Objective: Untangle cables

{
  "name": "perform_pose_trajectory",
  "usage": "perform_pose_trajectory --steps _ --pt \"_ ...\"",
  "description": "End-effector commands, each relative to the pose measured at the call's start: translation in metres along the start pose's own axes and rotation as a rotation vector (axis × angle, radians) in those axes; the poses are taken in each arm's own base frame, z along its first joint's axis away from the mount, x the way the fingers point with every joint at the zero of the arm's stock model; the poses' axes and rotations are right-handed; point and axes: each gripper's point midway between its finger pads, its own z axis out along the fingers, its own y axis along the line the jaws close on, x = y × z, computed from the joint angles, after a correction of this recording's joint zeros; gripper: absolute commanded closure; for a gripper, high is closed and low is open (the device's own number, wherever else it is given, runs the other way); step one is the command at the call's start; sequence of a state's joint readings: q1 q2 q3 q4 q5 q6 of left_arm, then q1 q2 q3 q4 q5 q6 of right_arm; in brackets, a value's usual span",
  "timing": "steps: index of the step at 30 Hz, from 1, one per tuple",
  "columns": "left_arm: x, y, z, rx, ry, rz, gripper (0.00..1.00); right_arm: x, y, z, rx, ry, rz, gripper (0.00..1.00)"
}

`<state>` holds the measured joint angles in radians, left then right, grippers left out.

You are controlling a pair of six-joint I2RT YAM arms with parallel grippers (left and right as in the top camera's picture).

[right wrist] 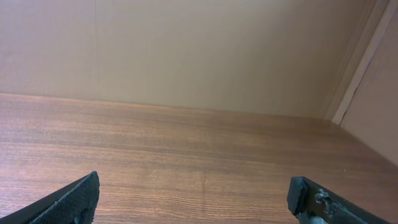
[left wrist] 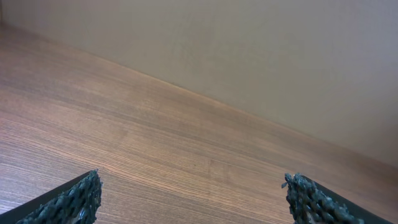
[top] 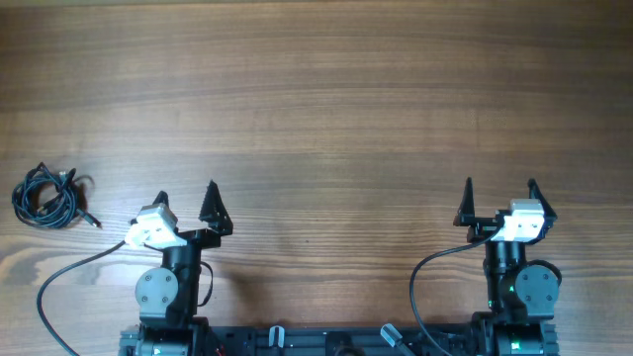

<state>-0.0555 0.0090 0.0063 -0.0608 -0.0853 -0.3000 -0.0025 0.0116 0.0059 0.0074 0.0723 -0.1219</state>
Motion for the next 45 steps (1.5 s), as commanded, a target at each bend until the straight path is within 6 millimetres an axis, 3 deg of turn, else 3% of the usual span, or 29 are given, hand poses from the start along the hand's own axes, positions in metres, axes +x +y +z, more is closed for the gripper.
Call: perform_pose_trajectory --steps 1,20,26,34,38,40,43,45 --pt "0.000 0.002 0.000 -0.014 -0.003 0.017 0.00 -0.002 -0.002 0.000 0.010 -0.007 -0.008 0.00" --pt "-0.001 0.002 0.000 -0.013 -0.009 0.016 0.00 -0.002 -0.002 0.000 0.010 -0.007 -0.008 0.00" --pt "-0.032 -0.011 -0.010 0.003 -0.030 0.013 0.00 -0.002 -0.002 0.000 0.010 -0.007 -0.008 0.00" --pt "-0.085 -0.034 -0.047 -0.051 0.218 0.022 0.00 -0.002 -0.002 0.000 0.010 -0.007 -0.008 0.00" --pt "-0.109 -0.052 -0.031 -0.086 0.412 0.029 0.00 -0.002 -0.002 0.000 0.010 -0.007 -0.008 0.00" --pt "-0.111 -0.064 -0.019 -0.069 0.514 0.020 0.00 -0.002 -0.002 0.000 0.010 -0.007 -0.009 0.00" --pt "-0.101 -0.070 0.001 -0.082 0.664 0.010 0.00 -0.002 -0.002 0.000 0.010 -0.007 -0.008 0.00" --pt "-0.081 -0.073 0.018 -0.075 0.764 -0.007 0.00 -0.002 -0.002 0.000 0.010 -0.007 -0.009 0.00"
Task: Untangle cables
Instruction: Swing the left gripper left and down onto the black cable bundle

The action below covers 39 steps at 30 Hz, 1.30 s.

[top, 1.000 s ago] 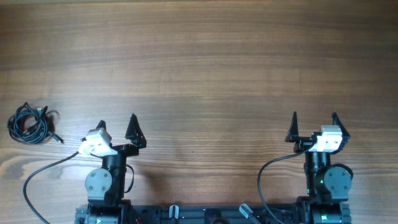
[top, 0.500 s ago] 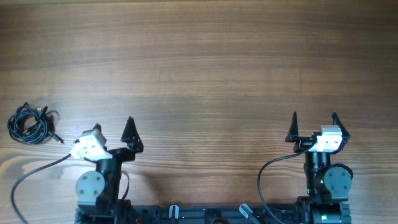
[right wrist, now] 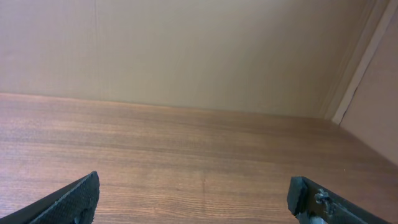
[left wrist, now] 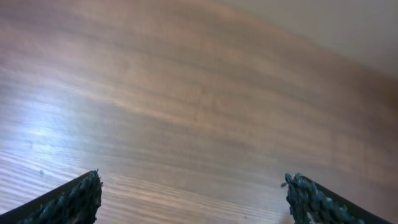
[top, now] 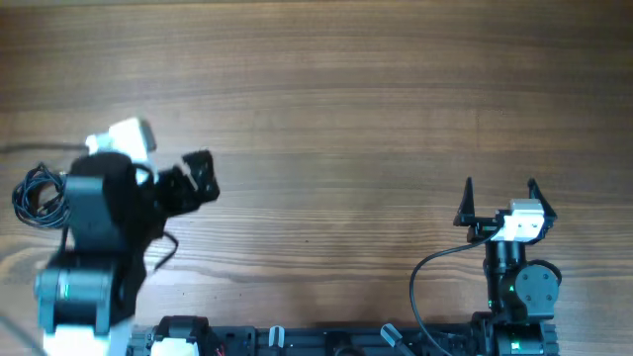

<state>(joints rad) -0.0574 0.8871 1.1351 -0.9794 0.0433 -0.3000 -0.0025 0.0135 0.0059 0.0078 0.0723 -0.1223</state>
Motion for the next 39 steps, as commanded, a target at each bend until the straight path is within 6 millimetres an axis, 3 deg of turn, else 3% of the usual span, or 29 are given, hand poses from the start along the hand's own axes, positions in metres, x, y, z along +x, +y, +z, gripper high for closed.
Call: perform_pose_trajectory --steps 1,4,6,7,11,12,15,18,20,22,25,27,31,37,38,39 --pt "0.007 -0.014 0.031 0.051 0.131 -0.002 0.00 -0.002 -0.002 0.000 0.010 -0.009 -0.008 0.00" --pt "0.022 -0.014 0.061 0.043 0.253 -0.016 0.00 -0.002 -0.002 0.000 0.010 -0.009 -0.008 0.00" --pt "0.025 -0.009 0.079 0.015 0.292 -0.022 0.87 -0.002 -0.002 0.000 0.010 -0.009 -0.008 0.00" --pt "0.025 0.001 0.089 -0.048 0.296 -0.075 0.96 -0.002 -0.002 0.000 0.010 -0.009 -0.008 0.00" --pt "0.001 0.081 0.104 -0.431 0.149 -0.328 0.96 -0.002 -0.002 0.000 0.010 -0.009 -0.008 0.00" --pt "-0.005 0.095 0.104 -0.473 0.121 -0.347 0.96 -0.002 -0.002 0.000 0.010 -0.009 -0.008 0.00" --pt "-0.019 0.156 0.105 -0.595 0.057 -0.471 0.78 -0.002 -0.002 0.000 0.010 -0.009 -0.008 0.01" --pt "-0.031 0.211 0.108 -0.672 -0.010 -0.574 0.78 -0.002 -0.002 0.000 0.010 -0.009 -0.008 0.00" --pt "-0.035 0.246 0.113 -0.716 -0.047 -0.635 0.62 -0.002 -0.002 0.000 0.010 -0.009 -0.008 0.00" --pt "-0.034 0.270 0.119 -0.744 -0.063 -0.671 0.54 -0.002 -0.002 0.000 0.010 -0.009 -0.008 0.00" --pt "-0.032 0.307 0.135 -0.777 -0.042 -0.590 0.39 -0.002 -0.002 0.000 0.010 -0.009 -0.008 0.00" --pt "-0.025 0.325 0.144 -0.794 -0.024 -0.577 0.34 -0.002 -0.002 0.000 0.010 -0.009 -0.008 0.00" --pt "-0.016 0.352 0.158 -0.812 -0.028 -0.598 0.34 -0.002 -0.002 0.000 0.010 -0.009 -0.008 0.00" --pt "-0.003 0.371 0.176 -0.824 -0.019 -0.615 0.35 -0.002 -0.002 0.000 0.010 -0.009 -0.008 0.00" --pt "0.000 0.371 0.182 -0.811 -0.009 -0.618 0.41 -0.002 -0.002 0.000 0.010 -0.009 -0.008 0.00" --pt "0.000 0.368 0.187 -0.781 -0.004 -0.622 0.58 -0.002 -0.002 0.000 0.010 -0.009 -0.008 0.00"
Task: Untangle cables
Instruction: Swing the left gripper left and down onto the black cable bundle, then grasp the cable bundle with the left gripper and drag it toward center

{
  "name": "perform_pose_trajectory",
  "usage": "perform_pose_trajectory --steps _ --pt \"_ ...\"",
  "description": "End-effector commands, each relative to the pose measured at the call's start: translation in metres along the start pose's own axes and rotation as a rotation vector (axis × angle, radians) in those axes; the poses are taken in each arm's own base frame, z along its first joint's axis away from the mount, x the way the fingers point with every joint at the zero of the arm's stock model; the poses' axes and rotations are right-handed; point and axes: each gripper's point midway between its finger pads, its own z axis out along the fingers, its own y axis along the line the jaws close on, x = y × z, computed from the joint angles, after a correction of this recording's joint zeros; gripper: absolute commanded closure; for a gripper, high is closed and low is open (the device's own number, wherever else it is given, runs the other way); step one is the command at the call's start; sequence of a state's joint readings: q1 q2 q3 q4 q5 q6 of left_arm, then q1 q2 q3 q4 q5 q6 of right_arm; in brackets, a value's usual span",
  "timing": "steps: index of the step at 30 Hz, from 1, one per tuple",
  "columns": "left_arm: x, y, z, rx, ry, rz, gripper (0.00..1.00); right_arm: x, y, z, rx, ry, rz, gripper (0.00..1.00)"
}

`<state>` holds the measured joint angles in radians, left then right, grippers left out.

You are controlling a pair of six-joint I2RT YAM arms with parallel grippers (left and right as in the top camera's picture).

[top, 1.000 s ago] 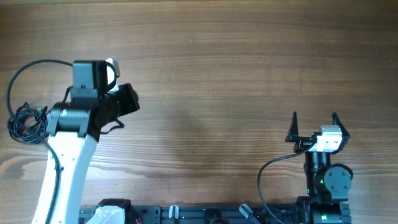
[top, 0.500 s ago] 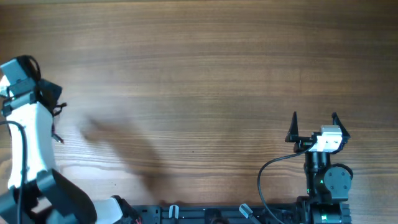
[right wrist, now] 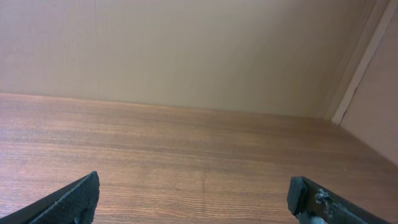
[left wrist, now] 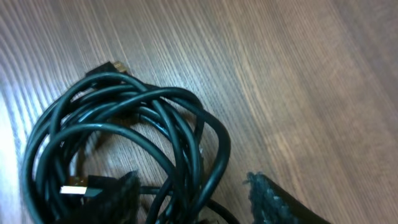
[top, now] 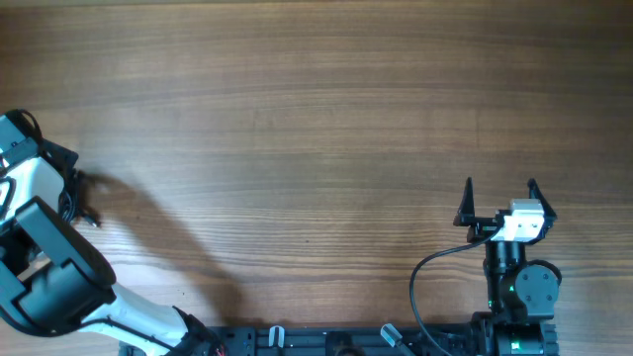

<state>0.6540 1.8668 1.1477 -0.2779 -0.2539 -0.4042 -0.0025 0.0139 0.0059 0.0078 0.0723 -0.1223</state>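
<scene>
A tangled bundle of black cables (left wrist: pixel 124 124) lies on the wooden table (top: pixel 326 119) at its far left. One gold-tipped plug (left wrist: pixel 76 185) shows at the bundle's near side and another plug (left wrist: pixel 113 66) at its far side. My left gripper (left wrist: pixel 189 194) is down over the bundle, open, with several strands between its fingers (left wrist: pixel 273 199). From overhead the left arm (top: pixel 40 247) covers most of the bundle; only a bit of cable (top: pixel 81 206) shows. My right gripper (top: pixel 499 198) stands open at the near right, holding nothing.
The table's left edge is close to the bundle. A light wall (right wrist: pixel 186 50) stands behind the table's far edge, with a corner at the far right. The arms' own black cable (top: pixel 425 272) loops by the right base.
My left gripper has moved from above the table right of the bundle to the far left, down onto the bundle, its fingers closer together and straddling strands. The right arm has not moved.
Both grippers stood open at their bases, the cable bundle lying untouched at the far left. Then the left arm was raised and swung leftward near the bundle, over bare wood. Now its open fingers sit around strands of the bundle.
</scene>
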Motion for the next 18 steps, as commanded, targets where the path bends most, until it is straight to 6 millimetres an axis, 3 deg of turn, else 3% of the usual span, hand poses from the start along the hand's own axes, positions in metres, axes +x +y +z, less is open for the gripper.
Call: perform_pose_trajectory --steps 1,3,5,8,9,11,13,14,18 --pt "0.003 -0.010 0.008 0.051 0.025 0.003 0.71 -0.002 -0.002 0.000 0.010 -0.009 -0.008 0.00" --pt "0.000 -0.017 0.005 0.093 0.024 -0.001 0.91 -0.002 -0.002 0.000 0.010 -0.009 -0.008 0.00" --pt "-0.018 -0.031 -0.021 0.174 -0.019 -0.011 0.96 -0.002 -0.002 0.000 0.010 -0.009 -0.008 0.00" --pt "-0.047 -0.055 -0.080 0.319 -0.116 -0.018 0.96 -0.002 -0.002 0.000 0.010 -0.009 -0.008 0.00" --pt "-0.056 -0.068 -0.120 0.406 -0.152 -0.039 0.96 -0.002 -0.002 0.000 0.010 -0.009 -0.008 0.00" --pt "-0.054 -0.078 -0.164 0.489 -0.155 -0.077 0.96 -0.002 -0.002 0.000 0.010 -0.009 -0.008 0.01" --pt "-0.028 -0.091 -0.210 0.578 -0.082 -0.100 0.96 -0.002 -0.002 0.000 0.010 -0.009 -0.008 0.00" --pt "-0.011 -0.097 -0.223 0.606 -0.034 -0.072 0.96 -0.002 -0.002 0.000 0.010 -0.009 -0.008 0.00" --pt "0.066 -0.115 -0.228 0.574 0.170 0.090 0.96 -0.002 -0.002 0.000 0.010 -0.009 -0.008 0.00"
